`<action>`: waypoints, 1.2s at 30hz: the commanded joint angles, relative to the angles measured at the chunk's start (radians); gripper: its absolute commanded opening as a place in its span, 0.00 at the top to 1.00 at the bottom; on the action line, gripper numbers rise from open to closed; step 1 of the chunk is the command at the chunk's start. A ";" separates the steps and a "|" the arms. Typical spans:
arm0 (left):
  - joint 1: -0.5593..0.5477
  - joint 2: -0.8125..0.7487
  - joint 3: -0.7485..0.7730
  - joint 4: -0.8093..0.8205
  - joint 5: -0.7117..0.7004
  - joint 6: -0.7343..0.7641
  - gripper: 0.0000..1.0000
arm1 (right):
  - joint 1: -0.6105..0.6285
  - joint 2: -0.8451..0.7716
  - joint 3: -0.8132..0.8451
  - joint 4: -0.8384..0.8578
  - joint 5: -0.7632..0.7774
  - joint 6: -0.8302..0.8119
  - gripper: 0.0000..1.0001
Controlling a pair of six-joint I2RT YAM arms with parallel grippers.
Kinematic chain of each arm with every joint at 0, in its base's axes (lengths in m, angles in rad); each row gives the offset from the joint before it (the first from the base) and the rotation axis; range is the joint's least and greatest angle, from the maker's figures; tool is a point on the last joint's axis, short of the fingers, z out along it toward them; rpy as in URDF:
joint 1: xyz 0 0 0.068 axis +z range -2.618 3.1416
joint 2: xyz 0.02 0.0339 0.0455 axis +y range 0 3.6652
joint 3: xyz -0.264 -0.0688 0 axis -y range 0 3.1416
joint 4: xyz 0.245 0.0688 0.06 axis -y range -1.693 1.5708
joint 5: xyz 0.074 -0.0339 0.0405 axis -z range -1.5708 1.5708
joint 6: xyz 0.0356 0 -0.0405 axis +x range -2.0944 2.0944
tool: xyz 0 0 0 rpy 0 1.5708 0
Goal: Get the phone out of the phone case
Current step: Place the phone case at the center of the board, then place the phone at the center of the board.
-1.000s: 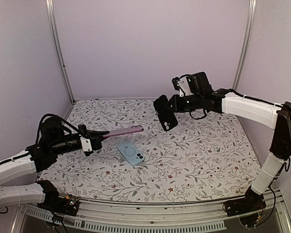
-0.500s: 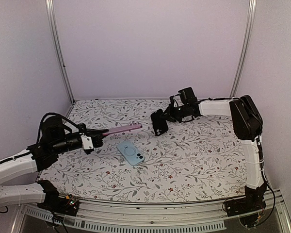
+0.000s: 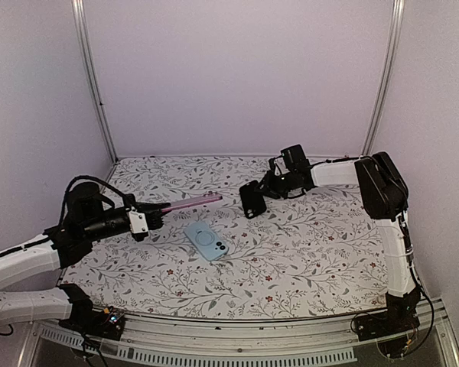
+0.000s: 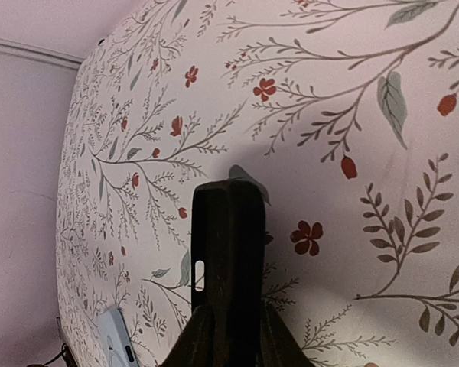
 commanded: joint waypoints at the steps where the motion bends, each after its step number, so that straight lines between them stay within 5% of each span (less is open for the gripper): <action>1: 0.023 -0.008 0.009 0.076 0.006 -0.023 1.00 | -0.006 0.002 0.004 -0.037 0.073 -0.071 0.73; 19: 0.032 0.190 0.046 0.179 -0.081 -0.072 1.00 | -0.012 -0.259 -0.147 -0.151 0.319 -0.234 0.12; 24: 0.035 0.362 0.183 0.126 -0.174 -0.129 1.00 | -0.012 -0.374 -0.247 -0.147 0.291 -0.244 0.10; 36: 0.065 0.590 0.459 0.002 -0.021 -0.726 1.00 | -0.011 -0.631 -0.473 -0.099 0.197 -0.218 0.09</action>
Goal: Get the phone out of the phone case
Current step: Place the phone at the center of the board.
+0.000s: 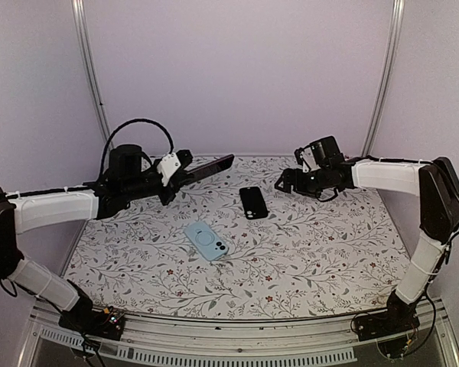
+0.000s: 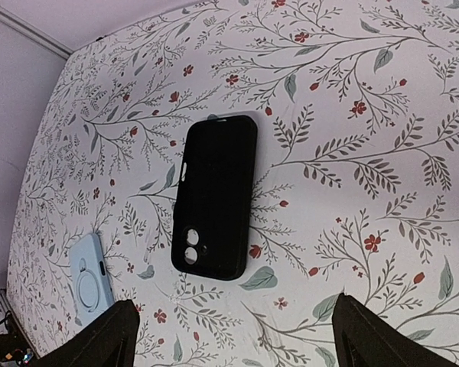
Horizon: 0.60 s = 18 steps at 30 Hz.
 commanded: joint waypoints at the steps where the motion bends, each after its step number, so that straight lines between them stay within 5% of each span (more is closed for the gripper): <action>1: 0.034 0.074 0.090 -0.025 0.099 -0.319 1.00 | -0.005 -0.132 -0.072 0.028 -0.025 0.010 0.09; 8: 0.160 0.281 0.265 -0.171 0.345 -0.774 1.00 | -0.005 -0.322 -0.214 0.041 -0.092 0.044 0.06; 18: 0.241 0.456 0.303 -0.180 0.506 -0.993 1.00 | -0.003 -0.444 -0.290 0.055 -0.168 0.074 0.01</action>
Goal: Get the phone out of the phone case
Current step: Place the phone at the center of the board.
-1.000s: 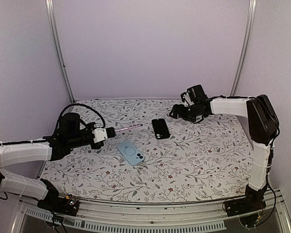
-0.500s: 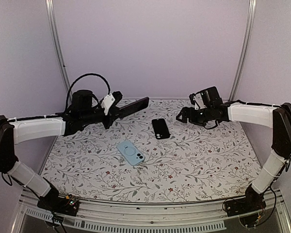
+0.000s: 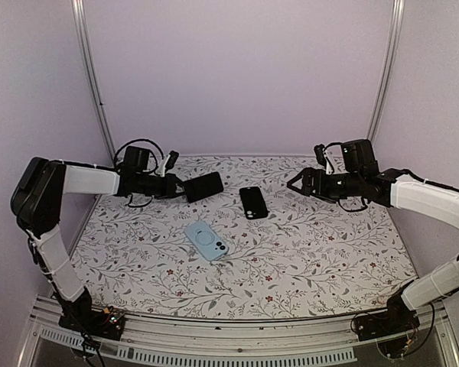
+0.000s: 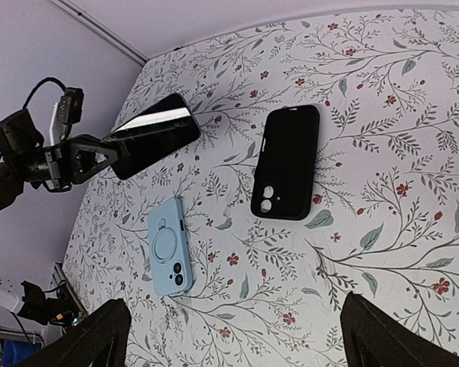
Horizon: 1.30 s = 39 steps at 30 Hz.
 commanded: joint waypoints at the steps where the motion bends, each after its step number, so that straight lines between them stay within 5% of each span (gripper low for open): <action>1: 0.019 0.059 0.068 -0.026 0.146 -0.116 1.00 | -0.003 -0.029 -0.011 0.023 -0.042 0.015 0.01; 21: 0.040 0.246 0.164 -0.174 0.218 -0.118 0.99 | 0.001 -0.006 -0.006 0.024 -0.056 0.026 0.01; 39: 0.047 0.320 0.156 -0.061 0.157 -0.165 0.92 | 0.002 -0.020 -0.010 0.016 -0.060 0.033 0.01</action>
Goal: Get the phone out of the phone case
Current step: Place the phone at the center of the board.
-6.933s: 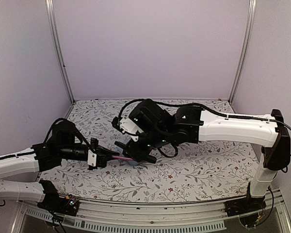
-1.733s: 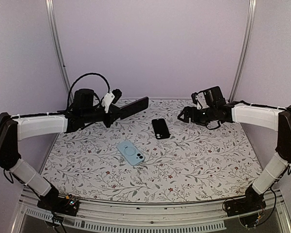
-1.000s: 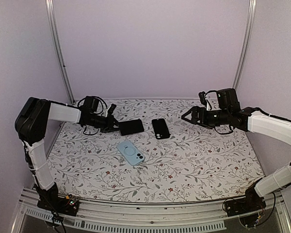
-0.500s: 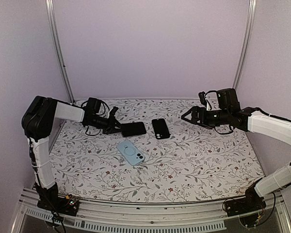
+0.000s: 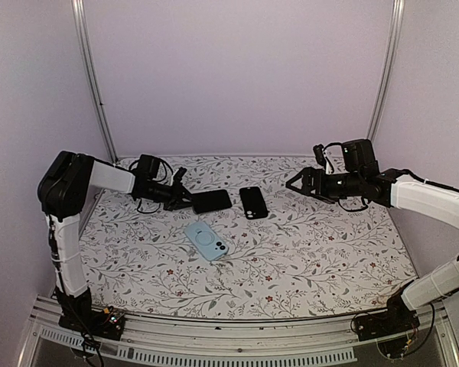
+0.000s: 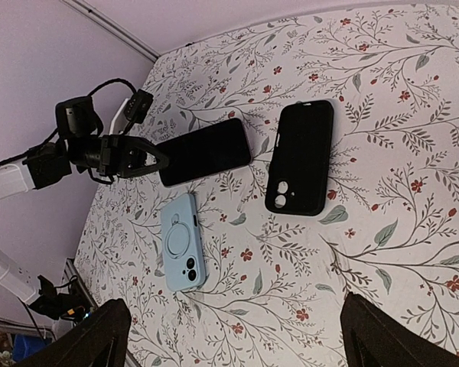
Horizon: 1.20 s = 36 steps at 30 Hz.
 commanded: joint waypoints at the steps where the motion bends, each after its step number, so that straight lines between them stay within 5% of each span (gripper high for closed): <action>1: 0.015 0.044 -0.013 0.059 -0.057 -0.019 0.91 | 0.002 -0.016 -0.004 0.005 -0.015 0.012 0.01; 16: 0.018 0.053 -0.064 0.132 -0.118 -0.027 0.84 | 0.003 -0.040 0.013 -0.044 -0.002 0.010 0.01; 25: 0.022 -0.008 -0.072 0.033 -0.297 0.074 0.80 | 0.017 -0.051 0.032 -0.077 0.034 0.012 0.01; 36: 0.039 -0.057 -0.092 -0.025 -0.355 0.121 0.59 | 0.041 -0.040 0.094 -0.127 0.092 -0.003 0.01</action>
